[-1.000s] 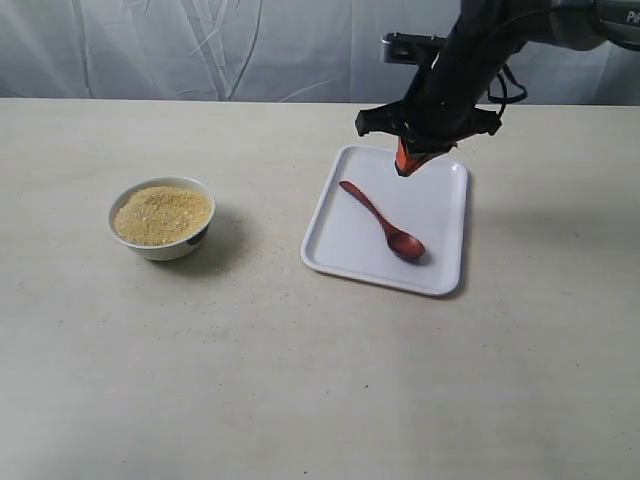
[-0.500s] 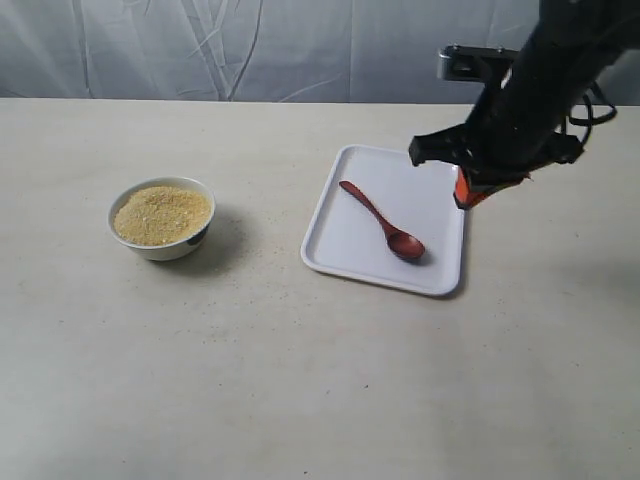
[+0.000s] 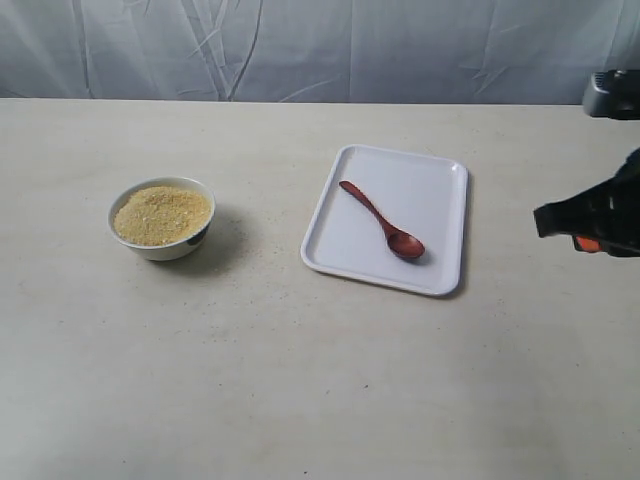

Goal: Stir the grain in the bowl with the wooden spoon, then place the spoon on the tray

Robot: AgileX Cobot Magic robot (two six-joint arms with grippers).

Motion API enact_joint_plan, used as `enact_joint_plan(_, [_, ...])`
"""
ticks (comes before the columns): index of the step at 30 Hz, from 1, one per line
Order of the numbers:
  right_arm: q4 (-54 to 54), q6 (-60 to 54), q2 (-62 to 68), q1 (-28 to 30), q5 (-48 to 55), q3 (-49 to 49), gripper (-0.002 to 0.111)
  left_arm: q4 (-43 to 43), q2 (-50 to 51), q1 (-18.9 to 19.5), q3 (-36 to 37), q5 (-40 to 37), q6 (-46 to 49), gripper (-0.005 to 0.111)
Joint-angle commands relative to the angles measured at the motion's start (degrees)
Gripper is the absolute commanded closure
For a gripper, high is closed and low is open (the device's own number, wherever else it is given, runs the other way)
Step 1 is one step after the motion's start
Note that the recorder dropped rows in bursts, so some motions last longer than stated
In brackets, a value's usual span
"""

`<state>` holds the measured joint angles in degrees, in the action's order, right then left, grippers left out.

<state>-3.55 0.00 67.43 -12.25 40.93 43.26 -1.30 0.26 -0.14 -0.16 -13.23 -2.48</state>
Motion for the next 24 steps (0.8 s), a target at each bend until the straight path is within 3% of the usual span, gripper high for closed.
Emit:
enact_joint_plan(1, [0.9,0.0,-12.7,0.3,-5.0,-7.2,0.108,-0.2,-0.3,0.0,0.2,0.3,0.0,0.107])
enact_joint_plan(13, [3.5,0.0,-38.3,0.3,-7.8,-16.7,0.108,-0.2,-0.3,0.0,0.2,0.3,0.0,0.107])
enact_joint_plan(24, [2.3,0.0,-43.7,2.0,-5.5,-16.7,0.108,-0.2,-0.3,0.0,0.2,0.4,0.0,0.107])
